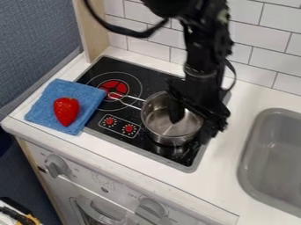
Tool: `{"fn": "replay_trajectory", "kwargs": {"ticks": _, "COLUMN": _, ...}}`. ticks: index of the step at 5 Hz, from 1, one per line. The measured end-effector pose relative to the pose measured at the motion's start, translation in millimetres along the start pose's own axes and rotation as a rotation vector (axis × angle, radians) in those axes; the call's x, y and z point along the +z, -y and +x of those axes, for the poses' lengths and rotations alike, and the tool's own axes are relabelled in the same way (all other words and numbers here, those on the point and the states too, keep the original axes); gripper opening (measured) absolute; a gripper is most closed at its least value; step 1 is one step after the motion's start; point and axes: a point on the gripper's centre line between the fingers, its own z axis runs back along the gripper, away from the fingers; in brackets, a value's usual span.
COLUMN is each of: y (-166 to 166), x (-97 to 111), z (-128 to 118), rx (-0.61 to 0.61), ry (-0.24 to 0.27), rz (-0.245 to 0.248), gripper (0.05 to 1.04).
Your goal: Move the silver pot to the upper side of the blue cloth
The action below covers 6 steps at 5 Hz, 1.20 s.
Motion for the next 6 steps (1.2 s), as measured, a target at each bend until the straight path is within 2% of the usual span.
{"fn": "replay_trajectory", "kwargs": {"ticks": 1, "y": 0.2, "x": -15.6, "z": 6.2, "rx": 0.011, "ry": -0.027, "rz": -0.007, "gripper": 0.988}}
{"fn": "replay_trajectory", "kwargs": {"ticks": 2, "y": 0.8, "x": -23.0, "z": 8.1, "rx": 0.014, "ry": -0.031, "rz": -0.011, "gripper": 0.910}}
{"fn": "replay_trajectory", "kwargs": {"ticks": 4, "y": 0.6, "x": -25.2, "z": 11.5, "rx": 0.015, "ry": -0.027, "rz": -0.012, "gripper": 0.336}}
{"fn": "replay_trajectory", "kwargs": {"ticks": 5, "y": 0.7, "x": -25.5, "z": 9.1, "rx": 0.011, "ry": -0.033, "rz": -0.008, "gripper": 0.167}}
{"fn": "replay_trajectory", "kwargs": {"ticks": 6, "y": 1.1, "x": -23.6, "z": 2.4, "rx": 0.024, "ry": -0.030, "rz": -0.005, "gripper": 0.091}}
